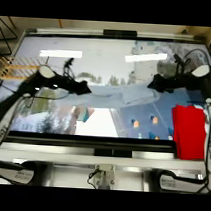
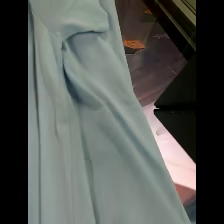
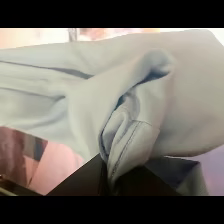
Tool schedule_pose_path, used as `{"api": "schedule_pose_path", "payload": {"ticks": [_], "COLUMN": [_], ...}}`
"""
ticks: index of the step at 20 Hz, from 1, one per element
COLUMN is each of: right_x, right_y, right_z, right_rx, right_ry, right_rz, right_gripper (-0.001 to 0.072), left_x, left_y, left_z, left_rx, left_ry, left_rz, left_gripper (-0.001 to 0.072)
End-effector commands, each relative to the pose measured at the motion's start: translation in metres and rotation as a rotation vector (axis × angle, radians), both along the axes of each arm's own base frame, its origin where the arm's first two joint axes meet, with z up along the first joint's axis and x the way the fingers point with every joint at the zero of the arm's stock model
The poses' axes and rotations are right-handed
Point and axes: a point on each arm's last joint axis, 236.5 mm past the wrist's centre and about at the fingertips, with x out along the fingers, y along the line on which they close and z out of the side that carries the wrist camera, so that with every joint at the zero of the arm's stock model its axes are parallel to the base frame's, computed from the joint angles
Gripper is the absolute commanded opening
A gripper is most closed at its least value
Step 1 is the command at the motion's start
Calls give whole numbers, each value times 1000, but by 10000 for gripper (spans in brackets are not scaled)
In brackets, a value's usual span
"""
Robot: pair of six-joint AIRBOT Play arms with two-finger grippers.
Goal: Fold the shirts.
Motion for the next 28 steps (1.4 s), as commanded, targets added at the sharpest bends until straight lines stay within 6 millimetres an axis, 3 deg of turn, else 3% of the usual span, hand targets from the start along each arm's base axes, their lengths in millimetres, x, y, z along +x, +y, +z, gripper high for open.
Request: {"api": "schedule_pose_path", "payload": {"ticks": [1, 3, 5, 9, 11, 12, 14, 16, 18, 20, 23, 24, 26, 27, 28], "right_x": [-43, -65, -80, -93, -90, -83, -67, -53, -42, -30, -17, -18, -21, -19, -17], "right_y": [9, 15, 17, 20, 19, 18, 22, 41, 75, 122, 200, 224, 269, 287, 300], "right_z": [63, 88, 109, 137, 140, 144, 153, 150, 127, 93, 26, 2, -43, -58, -67], "right_rx": [5, 5, -5, -6, -10, -4, 2, 18, 35, 49, 53, 53, 73, 98, 137], "right_ry": [-26, -47, -90, -172, -191, -217, -285, -310, -278, -239, -192, -171, -137, -129, -112], "right_rz": [32, 56, 65, 63, 50, 32, 1, 19, 81, 152, 227, 246, 252, 230, 197], "right_gripper": [57, 57, 57, 58, 57, 57, 57, 57, 57, 57, 57, 57, 81, 249, 598], "left_x": [-8, -6, -21, -37, -32, -23, 1, 29, 57, 78, 73, 63, 37, 23, 9], "left_y": [-80, -111, -149, -219, -226, -216, -177, -118, -45, 36, 133, 156, 184, 190, 191], "left_z": [-37, -44, -48, -43, -33, -26, -12, 11, 47, 101, 193, 222, 264, 278, 288], "left_rx": [-93, -165, -211, -301, -323, -318, -264, -180, -75, -18, -18, -14, 2, 10, 20], "left_ry": [45, 73, 98, 119, 107, 87, 25, -32, -128, -229, -377, -426, -505, -529, -544], "left_rz": [44, 103, 62, 20, -7, -6, -24, -10, 38, 138, 286, 322, 356, 356, 346], "left_gripper": [29, 29, 29, 28, 27, 26, 25, 25, 25, 25, 26, 26, 27, 27, 27]}}
